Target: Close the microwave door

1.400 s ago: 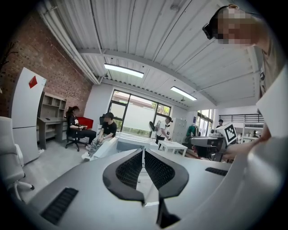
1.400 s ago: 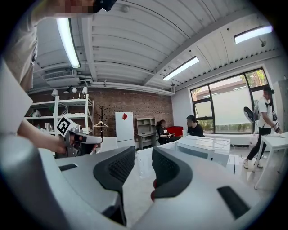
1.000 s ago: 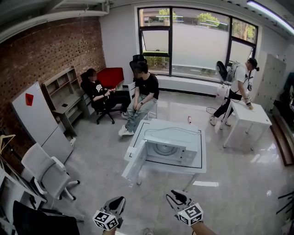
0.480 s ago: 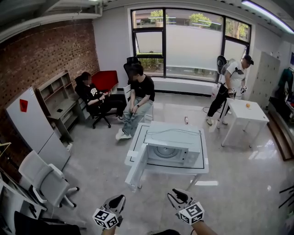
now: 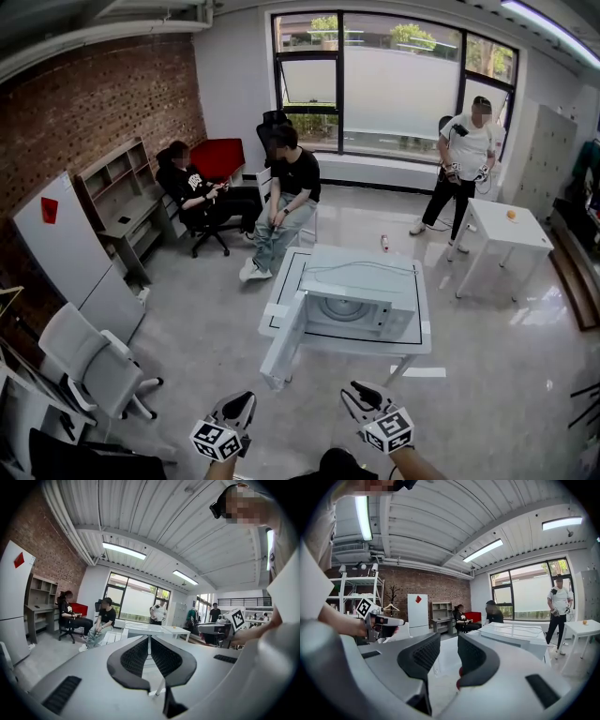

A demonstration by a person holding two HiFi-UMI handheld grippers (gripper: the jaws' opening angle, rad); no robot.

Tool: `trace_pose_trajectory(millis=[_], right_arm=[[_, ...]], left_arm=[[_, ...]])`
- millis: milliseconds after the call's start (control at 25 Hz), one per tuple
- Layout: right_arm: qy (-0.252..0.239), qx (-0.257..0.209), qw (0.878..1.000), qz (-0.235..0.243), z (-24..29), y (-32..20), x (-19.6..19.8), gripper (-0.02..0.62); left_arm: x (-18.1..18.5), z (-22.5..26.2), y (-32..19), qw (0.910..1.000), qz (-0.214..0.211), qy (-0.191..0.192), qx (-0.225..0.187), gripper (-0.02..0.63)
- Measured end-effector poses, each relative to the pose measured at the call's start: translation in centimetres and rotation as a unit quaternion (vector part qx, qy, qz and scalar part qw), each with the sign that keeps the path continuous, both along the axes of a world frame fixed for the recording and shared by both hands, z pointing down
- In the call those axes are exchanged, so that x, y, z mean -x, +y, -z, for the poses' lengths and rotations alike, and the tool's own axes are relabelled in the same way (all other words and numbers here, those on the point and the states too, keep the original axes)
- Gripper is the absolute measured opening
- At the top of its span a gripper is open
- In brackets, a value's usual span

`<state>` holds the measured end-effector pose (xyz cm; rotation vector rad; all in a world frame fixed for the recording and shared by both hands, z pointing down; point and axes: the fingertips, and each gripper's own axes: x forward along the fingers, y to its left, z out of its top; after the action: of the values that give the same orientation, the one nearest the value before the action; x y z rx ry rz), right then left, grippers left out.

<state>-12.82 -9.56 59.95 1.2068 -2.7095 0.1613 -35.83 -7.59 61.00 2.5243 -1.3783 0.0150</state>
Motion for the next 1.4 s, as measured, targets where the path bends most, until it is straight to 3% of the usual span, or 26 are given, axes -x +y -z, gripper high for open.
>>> trace_pose_trajectory(millis=[520, 960, 1400], right_arm=[[-0.001, 0.017, 0.999, 0.041, -1.5, -5.9, 0.7, 0.112], [-0.005, 0.017, 0.996, 0.084, -0.2, -12.7, -1.2, 0.112], [0.000, 0.022, 0.995, 0.097, -0.6, -14.8, -0.7, 0.112]], left_arm=[[1.1, -2.9, -3.9, 0.9985, 0.036, -0.025, 0.032, 0.006], [-0.4, -4.9, -8.9, 0.9971, 0.045, -0.043, 0.045, 0.011], [-0.1, -10.5, -10.5, 0.9912, 0.041, -0.091, 0.087, 0.086]])
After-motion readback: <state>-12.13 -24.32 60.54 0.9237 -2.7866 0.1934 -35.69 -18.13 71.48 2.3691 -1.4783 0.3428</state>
